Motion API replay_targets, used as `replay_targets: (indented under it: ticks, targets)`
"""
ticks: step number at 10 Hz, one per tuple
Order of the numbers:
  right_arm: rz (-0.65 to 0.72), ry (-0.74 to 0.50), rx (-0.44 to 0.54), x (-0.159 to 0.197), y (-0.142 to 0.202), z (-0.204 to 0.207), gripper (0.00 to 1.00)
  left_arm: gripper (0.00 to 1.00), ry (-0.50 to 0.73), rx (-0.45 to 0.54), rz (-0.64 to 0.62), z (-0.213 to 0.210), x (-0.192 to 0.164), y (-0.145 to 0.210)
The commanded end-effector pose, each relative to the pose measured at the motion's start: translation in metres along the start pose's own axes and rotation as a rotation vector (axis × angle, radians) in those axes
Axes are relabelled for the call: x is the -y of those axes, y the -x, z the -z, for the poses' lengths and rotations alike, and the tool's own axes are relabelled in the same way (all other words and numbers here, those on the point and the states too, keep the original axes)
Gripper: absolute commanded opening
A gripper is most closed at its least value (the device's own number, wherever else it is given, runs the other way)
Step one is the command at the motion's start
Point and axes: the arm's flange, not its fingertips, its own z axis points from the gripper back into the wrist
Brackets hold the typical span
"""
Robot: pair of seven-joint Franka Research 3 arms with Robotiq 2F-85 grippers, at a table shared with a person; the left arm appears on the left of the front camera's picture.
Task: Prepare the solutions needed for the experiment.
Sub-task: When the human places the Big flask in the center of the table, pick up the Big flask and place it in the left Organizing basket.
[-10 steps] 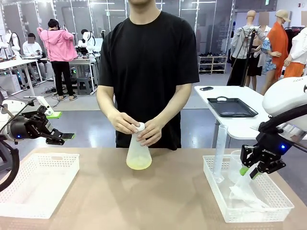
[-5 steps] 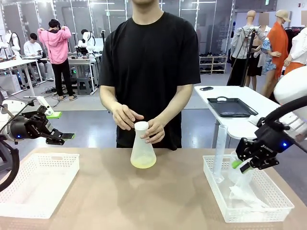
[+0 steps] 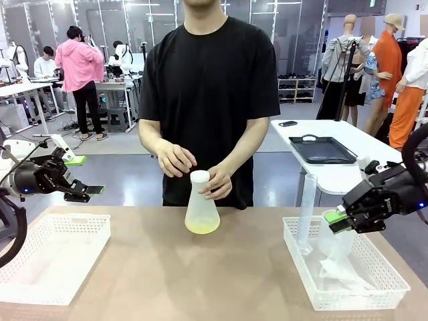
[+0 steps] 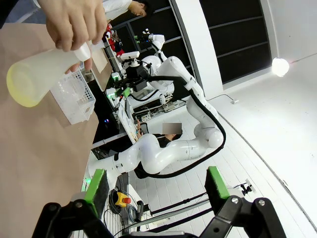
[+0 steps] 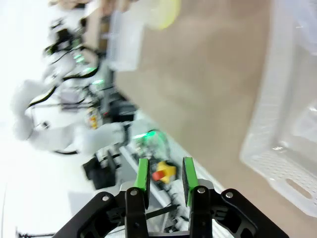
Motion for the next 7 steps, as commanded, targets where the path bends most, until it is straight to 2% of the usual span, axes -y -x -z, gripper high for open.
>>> replay_targets:
  ticks: [1, 3, 7]
  targets:
    - [0.066, -0.191, -0.022, 0.0186, -0.0178, -0.0099, 0.36, 1.00, 0.001, -0.001, 0.008, 0.0007, 0.0012, -0.0011]
    - [0.141, -0.332, -0.017, 0.0223, -0.0210, -0.0093, 0.36, 1.00, 0.001, -0.001, 0.008, 0.0007, 0.0012, -0.0011]
    - [0.227, -0.408, 0.041, 0.0256, -0.0154, -0.0061, 0.36, 1.00, 0.001, -0.001, 0.008, 0.0007, 0.0012, -0.0011]
